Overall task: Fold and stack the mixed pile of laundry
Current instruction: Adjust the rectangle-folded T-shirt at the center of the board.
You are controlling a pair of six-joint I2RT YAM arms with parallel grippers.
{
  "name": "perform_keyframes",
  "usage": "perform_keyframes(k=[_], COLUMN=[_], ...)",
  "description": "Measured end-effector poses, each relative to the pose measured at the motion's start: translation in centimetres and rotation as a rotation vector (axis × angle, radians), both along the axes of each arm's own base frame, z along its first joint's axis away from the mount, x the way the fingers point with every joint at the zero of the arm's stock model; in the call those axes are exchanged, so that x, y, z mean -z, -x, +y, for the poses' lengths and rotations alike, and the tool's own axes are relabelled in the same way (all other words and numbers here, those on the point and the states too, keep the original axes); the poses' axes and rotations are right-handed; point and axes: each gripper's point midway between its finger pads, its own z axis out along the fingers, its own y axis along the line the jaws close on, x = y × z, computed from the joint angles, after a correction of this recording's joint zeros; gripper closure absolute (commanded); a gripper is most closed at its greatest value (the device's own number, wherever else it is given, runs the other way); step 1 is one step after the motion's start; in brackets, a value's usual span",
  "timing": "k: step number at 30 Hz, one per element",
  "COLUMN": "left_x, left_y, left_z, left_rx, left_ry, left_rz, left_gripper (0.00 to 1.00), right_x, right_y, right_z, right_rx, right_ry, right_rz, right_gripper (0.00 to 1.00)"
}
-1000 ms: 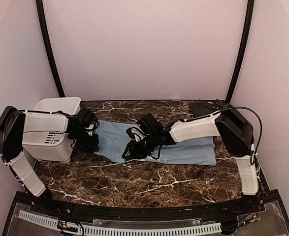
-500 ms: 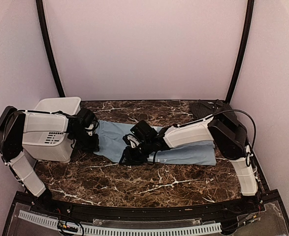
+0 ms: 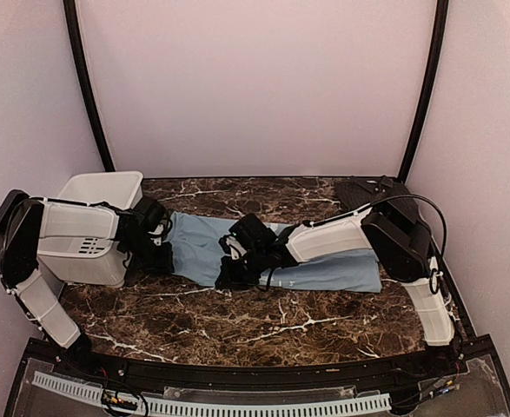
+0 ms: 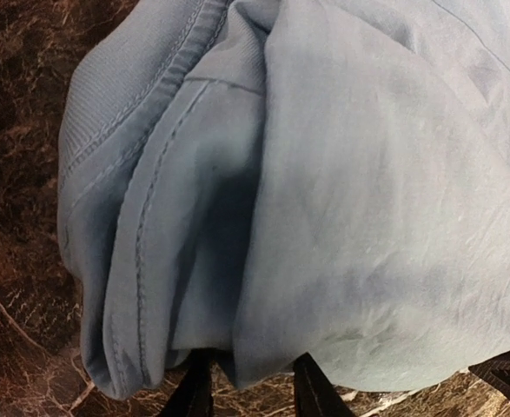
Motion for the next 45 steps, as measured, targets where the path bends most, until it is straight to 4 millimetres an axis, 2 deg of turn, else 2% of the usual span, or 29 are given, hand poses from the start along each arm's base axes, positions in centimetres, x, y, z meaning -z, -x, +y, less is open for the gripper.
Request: perform_keyframes(k=[6, 14, 18, 22, 25, 27, 29, 33, 35, 40, 45], left_x=[0.1, -0.3, -0.7, -2.7, -5.8, -7.4, -8.5, -8.8, -8.2, -6.8, -5.2], left_y=[0.4, -0.6, -0.8, -1.5, -2.8, -3.5, -4.3, -4.9, -4.9, -4.7, -4.5], left_z=[0.0, -0.5, -0.8, -1.2, -1.8, -2.1, -2.5, -2.8, -2.8, -2.9, -3.2], left_rx=[-0.006, -0.005, -0.002, 0.001, 0.009, 0.013, 0.021, 0.029, 0.03, 0.025, 0.026], left_ry=[0.015, 0.04, 0.054, 0.077, 0.107, 0.123, 0.133, 0.134, 0.129, 0.133, 0.149], left_rz=[0.0, -0.047, -0.057, -0.1, -0.17, -0.21, -0.239, -0.243, -0.227, -0.186, -0.157], left_gripper=[0.77, 0.99, 1.0, 1.0, 1.0, 0.94, 0.82, 0.6, 0.55, 0.53, 0.53], right_x=[-0.2, -1.3, -2.0, -3.4, -5.3, -6.5, -7.6, -8.3, -8.3, -8.4, -6.7], right_y=[-0.3, -0.5, -0.7, -1.2, -2.3, -3.3, -4.5, -6.7, -7.5, -9.0, -9.2], right_z=[0.0, 0.1, 0.1, 0.0, -0.3, -0.5, -0.7, -1.6, -2.2, -2.9, -2.7], right_rx=[0.004, 0.0, 0.0, 0.006, 0.018, 0.029, 0.043, 0.077, 0.093, 0.114, 0.111], right_ry=[-0.001, -0.016, -0.028, -0.051, -0.085, -0.112, -0.14, -0.164, -0.164, -0.185, -0.179], right_rz=[-0.018, -0.046, -0.057, -0.073, -0.098, -0.116, -0.127, -0.139, -0.137, -0.136, -0.117], right_gripper=[1.0, 1.0, 1.0, 1.0, 1.0, 1.0, 1.0, 1.0, 1.0, 1.0, 1.0])
